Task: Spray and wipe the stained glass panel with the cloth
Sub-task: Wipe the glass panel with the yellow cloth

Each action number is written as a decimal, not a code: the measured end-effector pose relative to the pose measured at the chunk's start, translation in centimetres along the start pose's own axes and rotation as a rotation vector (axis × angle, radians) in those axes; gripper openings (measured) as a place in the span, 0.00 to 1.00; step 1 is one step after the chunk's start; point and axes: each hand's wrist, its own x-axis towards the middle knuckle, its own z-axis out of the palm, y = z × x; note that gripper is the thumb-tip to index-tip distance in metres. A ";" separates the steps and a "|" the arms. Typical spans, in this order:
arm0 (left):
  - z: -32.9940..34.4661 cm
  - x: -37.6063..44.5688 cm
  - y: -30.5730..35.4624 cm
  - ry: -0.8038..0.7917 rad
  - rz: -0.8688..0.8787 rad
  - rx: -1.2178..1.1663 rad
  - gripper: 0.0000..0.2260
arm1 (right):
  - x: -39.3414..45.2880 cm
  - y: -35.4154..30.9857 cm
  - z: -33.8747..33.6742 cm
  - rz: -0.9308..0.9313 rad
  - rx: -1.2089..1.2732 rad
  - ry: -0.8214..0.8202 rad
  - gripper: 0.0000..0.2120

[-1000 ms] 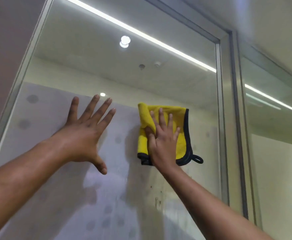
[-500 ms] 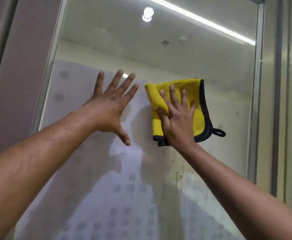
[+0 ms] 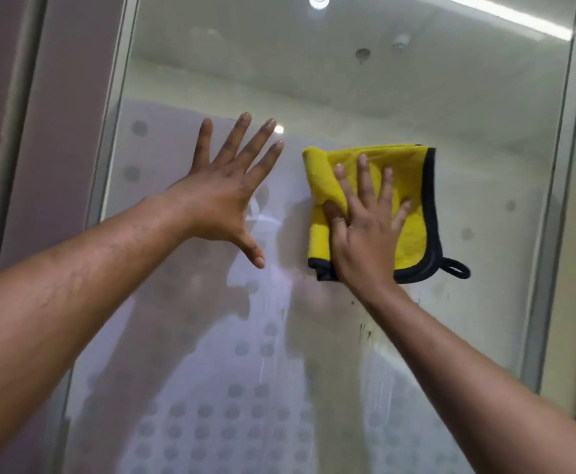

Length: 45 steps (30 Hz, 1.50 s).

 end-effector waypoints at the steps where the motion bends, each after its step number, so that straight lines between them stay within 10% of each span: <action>1: 0.0 0.1 0.0 0.007 0.004 0.003 0.78 | -1.2 -0.6 0.3 -0.053 -0.025 -0.006 0.29; 8: 0.8 0.4 -0.6 0.071 0.030 -0.041 0.76 | -9.6 1.3 0.7 -0.339 -0.072 -0.134 0.27; 15: 0.6 0.1 -0.2 0.046 0.033 -0.037 0.79 | -6.3 -0.1 -0.2 0.501 0.032 0.122 0.32; 24: 0.8 0.4 -0.2 0.109 0.057 -0.006 0.79 | -22.3 -4.6 2.7 0.054 -0.039 -0.153 0.35; 31: 0.5 0.4 0.0 0.103 0.061 0.008 0.79 | -13.7 -3.5 1.7 0.830 0.063 0.277 0.28; 40: 0.9 0.8 -0.1 0.052 0.035 -0.012 0.79 | -21.8 -3.5 3.2 0.098 -0.011 -0.075 0.37; 45: 0.5 0.3 -0.2 0.014 0.031 -0.026 0.78 | -17.1 3.1 -0.4 0.559 0.049 0.171 0.35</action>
